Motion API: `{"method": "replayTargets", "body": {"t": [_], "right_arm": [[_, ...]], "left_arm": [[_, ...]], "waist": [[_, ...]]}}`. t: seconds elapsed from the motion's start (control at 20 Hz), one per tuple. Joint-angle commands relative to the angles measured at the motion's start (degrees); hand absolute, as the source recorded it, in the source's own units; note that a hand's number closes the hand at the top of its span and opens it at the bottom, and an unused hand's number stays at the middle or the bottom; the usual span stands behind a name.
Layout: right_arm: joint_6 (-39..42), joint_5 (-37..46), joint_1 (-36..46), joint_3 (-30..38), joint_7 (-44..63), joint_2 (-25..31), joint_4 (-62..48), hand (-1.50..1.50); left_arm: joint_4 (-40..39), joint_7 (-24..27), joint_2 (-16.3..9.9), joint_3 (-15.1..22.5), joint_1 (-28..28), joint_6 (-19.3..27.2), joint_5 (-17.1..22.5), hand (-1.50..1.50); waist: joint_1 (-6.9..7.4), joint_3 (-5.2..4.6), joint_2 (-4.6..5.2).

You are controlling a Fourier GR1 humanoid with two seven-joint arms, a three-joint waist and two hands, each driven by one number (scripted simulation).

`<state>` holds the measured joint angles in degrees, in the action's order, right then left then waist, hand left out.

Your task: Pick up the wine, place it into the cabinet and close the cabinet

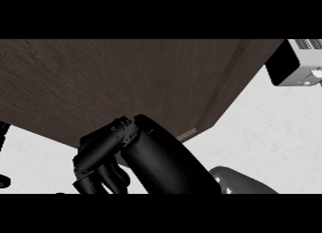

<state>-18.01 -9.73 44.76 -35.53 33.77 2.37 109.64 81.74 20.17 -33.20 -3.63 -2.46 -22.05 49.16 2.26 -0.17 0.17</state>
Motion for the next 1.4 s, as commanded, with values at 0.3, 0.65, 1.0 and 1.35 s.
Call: {"method": "replayTargets", "body": {"t": [0.3,0.65,1.0,1.35], "right_arm": [[-2.14,-12.13,13.61,7.87,-7.81,-2.34,-22.66,1.5],[5.19,-10.18,8.0,11.32,-15.21,-2.35,-30.66,1.5],[13.35,-9.35,6.31,17.74,-20.51,1.04,-37.07,1.5],[14.18,-7.09,14.3,21.46,-24.96,0.01,-48.7,1.5]], "left_arm": [[1.62,-2.8,0.54,-2.89,-0.84,0.48,-0.08,-1.5],[-5.33,0.26,1.64,-5.07,2.33,-4.14,-3.89,-1.5],[-4.9,-1.67,2.5,-6.53,0.74,-5.46,-2.82,-1.5],[-0.54,-3.75,2.45,-6.02,-0.13,-5.5,-2.22,-1.5]], "waist": [[-0.87,0.16,-0.09],[-1.79,0.14,-0.01],[-1.92,0.16,-0.09],[-0.61,0.16,0.1]]}}
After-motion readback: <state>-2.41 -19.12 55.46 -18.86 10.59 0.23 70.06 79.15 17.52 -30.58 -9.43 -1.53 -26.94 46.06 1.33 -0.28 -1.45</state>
